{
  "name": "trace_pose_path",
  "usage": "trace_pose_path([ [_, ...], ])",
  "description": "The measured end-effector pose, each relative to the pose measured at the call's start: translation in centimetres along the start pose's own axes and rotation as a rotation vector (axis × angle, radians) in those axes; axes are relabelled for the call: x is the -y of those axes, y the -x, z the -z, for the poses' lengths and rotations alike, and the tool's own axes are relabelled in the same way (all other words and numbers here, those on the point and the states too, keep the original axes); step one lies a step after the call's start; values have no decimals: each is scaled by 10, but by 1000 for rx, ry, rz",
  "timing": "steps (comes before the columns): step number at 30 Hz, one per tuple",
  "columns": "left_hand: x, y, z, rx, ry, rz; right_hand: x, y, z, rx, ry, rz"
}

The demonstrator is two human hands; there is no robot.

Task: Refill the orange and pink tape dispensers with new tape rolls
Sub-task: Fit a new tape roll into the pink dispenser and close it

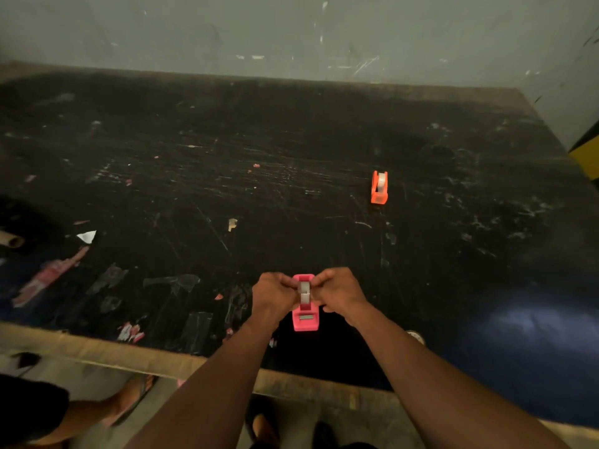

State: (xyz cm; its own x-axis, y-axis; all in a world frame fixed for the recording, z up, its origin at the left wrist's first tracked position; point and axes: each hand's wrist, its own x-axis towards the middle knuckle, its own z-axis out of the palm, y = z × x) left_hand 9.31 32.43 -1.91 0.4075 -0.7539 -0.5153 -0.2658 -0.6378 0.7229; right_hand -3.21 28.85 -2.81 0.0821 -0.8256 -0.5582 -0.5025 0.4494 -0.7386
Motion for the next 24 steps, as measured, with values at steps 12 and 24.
trace_pose_path([
  [12, 6, -12, 5, -58, -140, -65, -6, -8, -2, -32, 56, 11],
  [24, 12, -21, 4, 32, -199, -270, -1, -9, -2, -61, 258, 239],
])
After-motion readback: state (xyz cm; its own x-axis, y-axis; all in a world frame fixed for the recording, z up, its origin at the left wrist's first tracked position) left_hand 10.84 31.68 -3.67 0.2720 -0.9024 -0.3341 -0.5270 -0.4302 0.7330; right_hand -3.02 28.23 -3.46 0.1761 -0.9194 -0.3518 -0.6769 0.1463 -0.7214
